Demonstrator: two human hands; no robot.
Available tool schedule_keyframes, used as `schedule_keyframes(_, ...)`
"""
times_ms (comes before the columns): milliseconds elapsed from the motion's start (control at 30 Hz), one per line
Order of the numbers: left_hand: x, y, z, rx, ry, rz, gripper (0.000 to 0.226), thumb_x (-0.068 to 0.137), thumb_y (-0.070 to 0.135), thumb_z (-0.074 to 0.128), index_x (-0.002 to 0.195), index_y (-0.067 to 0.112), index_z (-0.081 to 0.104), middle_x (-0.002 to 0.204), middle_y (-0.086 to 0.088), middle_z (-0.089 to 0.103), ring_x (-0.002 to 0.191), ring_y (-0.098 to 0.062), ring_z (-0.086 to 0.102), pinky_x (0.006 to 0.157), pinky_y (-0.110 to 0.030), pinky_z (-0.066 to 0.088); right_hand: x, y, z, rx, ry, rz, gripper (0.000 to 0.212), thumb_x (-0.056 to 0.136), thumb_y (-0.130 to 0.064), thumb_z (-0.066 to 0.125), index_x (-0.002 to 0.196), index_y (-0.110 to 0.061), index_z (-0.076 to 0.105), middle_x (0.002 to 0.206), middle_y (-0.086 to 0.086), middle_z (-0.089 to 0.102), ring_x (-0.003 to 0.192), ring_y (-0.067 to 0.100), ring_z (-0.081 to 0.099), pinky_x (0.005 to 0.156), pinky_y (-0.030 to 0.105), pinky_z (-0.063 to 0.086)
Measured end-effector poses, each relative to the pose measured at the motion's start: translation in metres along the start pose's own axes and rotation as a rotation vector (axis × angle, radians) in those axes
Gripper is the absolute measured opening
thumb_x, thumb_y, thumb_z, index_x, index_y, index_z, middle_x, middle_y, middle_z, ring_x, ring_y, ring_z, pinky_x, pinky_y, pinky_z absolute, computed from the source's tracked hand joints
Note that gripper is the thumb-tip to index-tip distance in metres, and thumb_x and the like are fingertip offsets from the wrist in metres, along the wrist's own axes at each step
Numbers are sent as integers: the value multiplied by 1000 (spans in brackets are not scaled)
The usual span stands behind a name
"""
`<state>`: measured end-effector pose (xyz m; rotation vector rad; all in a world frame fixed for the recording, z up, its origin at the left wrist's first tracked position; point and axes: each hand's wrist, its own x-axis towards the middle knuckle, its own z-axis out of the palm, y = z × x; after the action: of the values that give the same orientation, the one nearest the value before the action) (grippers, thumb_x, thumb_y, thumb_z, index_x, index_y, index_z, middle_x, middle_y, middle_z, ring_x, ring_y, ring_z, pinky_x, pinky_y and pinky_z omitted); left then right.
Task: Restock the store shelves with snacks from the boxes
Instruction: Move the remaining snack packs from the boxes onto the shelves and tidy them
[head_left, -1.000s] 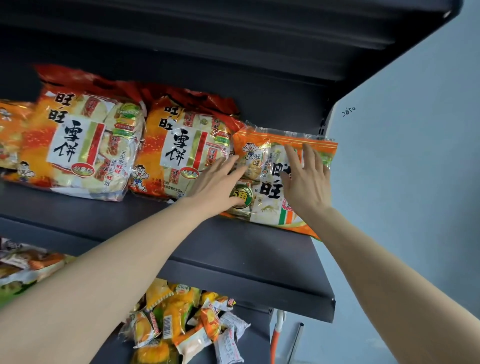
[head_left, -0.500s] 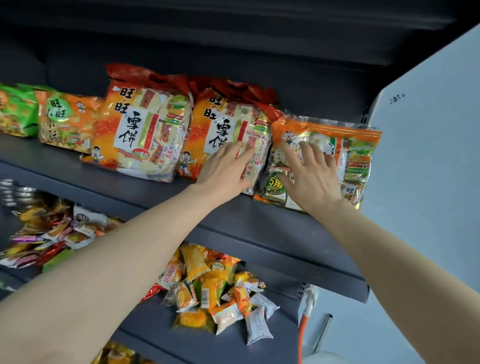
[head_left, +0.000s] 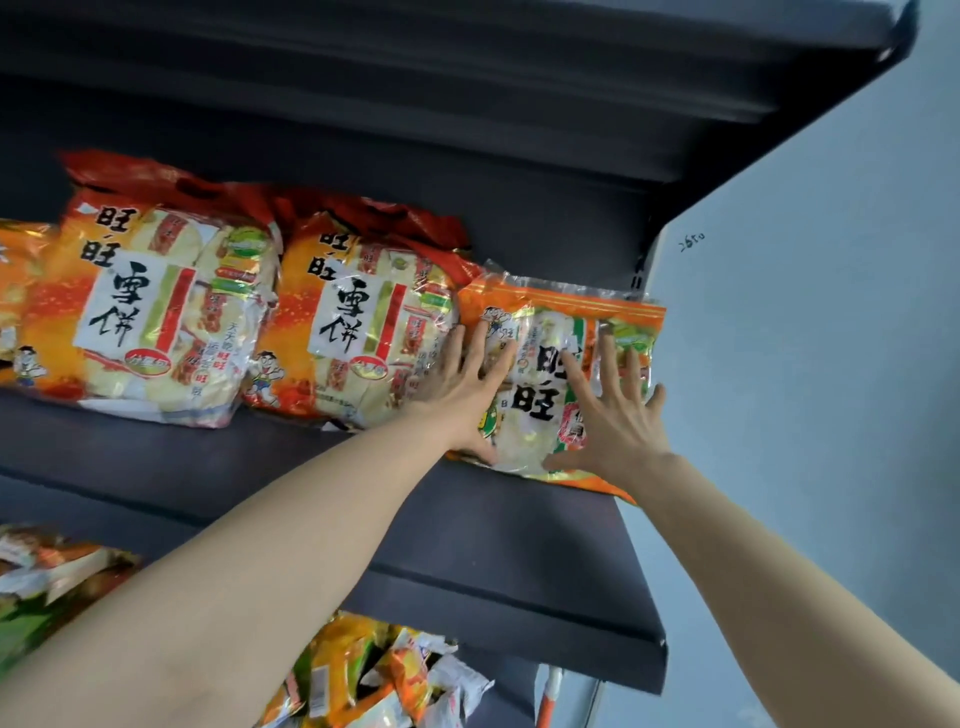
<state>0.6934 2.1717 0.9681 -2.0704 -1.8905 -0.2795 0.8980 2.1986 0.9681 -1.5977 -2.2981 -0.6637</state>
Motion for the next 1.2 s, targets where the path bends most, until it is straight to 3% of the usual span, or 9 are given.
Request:
schedule_keyframes(300,48,3,25,252,141,-73,159,52,88,66,139,18,-47,148,-32,-38,136,-51,-35,116,-57,-12,27,3,34,-133,147,14,145,53,-86,68,160,-21,-4,162,28,-12,149,51,-5,112,74,11)
schedule_keyframes(400,44,3,15,318,198,-48,147,56,92,55,148,19,-33,157,-34,-13,145,-53,-10,119,-60,-3,38,10,21,-67,366,-62,99,72,-81,56,144,-15,42,151,28,36,146,45,25,110,67,24)
schedule_keyframes(533,31,-2,-9,276,411,108,124,61,84,60,155,18,15,149,-18,33,139,-39,31,118,-56,19,72,24,-21,143,579,-74,46,103,-43,44,137,-12,49,144,19,47,141,40,35,112,55,34)
schedule_keyframes(733,28,3,10,352,266,200,125,76,75,58,152,22,-26,152,-15,-42,141,-37,-35,117,-53,-14,133,13,-46,234,324,6,33,103,-40,47,121,-18,63,121,9,65,119,34,56,104,46,40)
schedule_keyframes(833,35,5,24,313,239,168,126,78,72,60,150,23,-31,148,-14,-49,138,-38,-41,117,-53,-16,141,14,-43,395,455,133,21,101,-30,52,110,-17,68,108,7,68,107,31,60,100,43,42)
schedule_keyframes(900,38,7,29,314,206,177,121,78,70,59,153,23,-23,155,-14,-39,142,-42,-32,119,-55,-8,138,12,-34,458,495,190,20,102,-27,51,110,-16,65,109,7,68,107,32,58,103,43,37)
schedule_keyframes(1033,41,-9,10,72,545,265,66,89,45,59,146,21,38,150,-7,35,139,-29,38,112,-38,32,119,7,-18,343,661,64,28,98,-21,54,125,-13,55,126,11,57,121,34,48,108,45,34)
schedule_keyframes(1100,52,-25,-16,-56,710,150,56,93,31,57,145,20,40,150,-5,39,136,-26,42,109,-33,33,103,11,-13,270,754,64,41,94,-14,58,135,-14,50,137,13,50,130,35,42,112,48,31)
schedule_keyframes(1200,82,-48,-55,-137,548,54,54,102,35,42,152,20,31,153,-8,39,141,-29,33,115,-43,33,87,23,-8,335,784,308,52,92,-12,57,141,-20,43,145,15,40,134,35,38,114,48,25)
